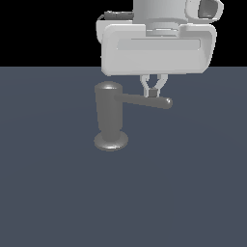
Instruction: Turn on the faucet by rotating a designated handle.
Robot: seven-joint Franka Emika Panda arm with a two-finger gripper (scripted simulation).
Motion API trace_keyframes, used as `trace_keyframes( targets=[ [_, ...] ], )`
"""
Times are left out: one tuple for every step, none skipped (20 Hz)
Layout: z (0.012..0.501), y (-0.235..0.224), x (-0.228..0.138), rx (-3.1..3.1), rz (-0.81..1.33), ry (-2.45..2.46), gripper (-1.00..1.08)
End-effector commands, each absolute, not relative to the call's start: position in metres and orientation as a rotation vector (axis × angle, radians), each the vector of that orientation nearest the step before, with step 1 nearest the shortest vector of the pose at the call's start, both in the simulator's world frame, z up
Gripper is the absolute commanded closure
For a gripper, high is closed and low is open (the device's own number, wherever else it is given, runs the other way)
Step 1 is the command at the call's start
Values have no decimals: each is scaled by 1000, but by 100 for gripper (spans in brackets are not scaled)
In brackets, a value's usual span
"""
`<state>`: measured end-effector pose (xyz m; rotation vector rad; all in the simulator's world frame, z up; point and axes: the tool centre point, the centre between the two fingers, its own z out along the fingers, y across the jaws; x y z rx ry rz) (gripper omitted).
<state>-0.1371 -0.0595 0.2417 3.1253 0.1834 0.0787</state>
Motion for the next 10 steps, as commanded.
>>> trace_keyframes(
  targets=[
    [222,-78,-150,3139,0,138,108],
    [238,-58,-137,3125,67,198,108],
    [238,-60,-134,3125,66,197,108],
    [238,-62,-131,3126,64,196,108],
    [237,-65,-128,3126,63,195,108],
    [237,-67,-126,3126,62,193,108],
    [237,-69,-123,3127,60,192,108],
    [236,-71,-120,3127,59,191,108],
    [236,-73,-117,3127,58,190,108],
    [236,-75,-114,3127,56,188,108]
  ],
)
